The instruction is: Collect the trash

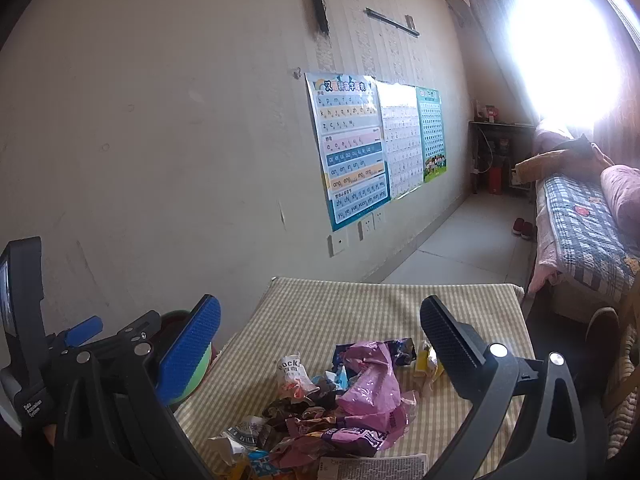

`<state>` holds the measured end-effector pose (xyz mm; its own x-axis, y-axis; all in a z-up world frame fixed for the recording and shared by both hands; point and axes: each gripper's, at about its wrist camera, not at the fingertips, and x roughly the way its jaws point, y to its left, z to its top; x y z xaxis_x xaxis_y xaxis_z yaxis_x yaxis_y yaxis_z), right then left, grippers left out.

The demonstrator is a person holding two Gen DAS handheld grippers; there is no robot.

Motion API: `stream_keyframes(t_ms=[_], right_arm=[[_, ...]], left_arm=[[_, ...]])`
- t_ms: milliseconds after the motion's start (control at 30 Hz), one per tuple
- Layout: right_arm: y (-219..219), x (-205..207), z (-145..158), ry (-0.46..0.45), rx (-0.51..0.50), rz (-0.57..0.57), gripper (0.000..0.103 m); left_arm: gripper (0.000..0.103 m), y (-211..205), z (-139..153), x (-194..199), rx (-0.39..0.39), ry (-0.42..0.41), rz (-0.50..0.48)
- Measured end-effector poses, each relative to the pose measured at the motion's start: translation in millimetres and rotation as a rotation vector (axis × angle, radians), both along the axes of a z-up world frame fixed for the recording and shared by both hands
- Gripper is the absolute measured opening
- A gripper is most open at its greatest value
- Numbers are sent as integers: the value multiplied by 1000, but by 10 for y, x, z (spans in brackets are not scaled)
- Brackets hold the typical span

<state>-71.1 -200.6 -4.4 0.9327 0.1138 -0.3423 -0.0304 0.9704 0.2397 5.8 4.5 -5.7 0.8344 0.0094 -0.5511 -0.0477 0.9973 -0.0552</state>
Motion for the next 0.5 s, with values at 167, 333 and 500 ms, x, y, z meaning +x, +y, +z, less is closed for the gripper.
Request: stream_keyframes(t_ms=[167,333,500], right_arm=[[46,6,-21,1,-10,5,96],[67,25,-48,12,-11,4,96],[50,58,-75,24,-6,-1,96]], left_arm=[[98,11,1,6,6,-4,7],[98,41,-61,29,10,4,12],[98,48,-97,44,11,10,13]])
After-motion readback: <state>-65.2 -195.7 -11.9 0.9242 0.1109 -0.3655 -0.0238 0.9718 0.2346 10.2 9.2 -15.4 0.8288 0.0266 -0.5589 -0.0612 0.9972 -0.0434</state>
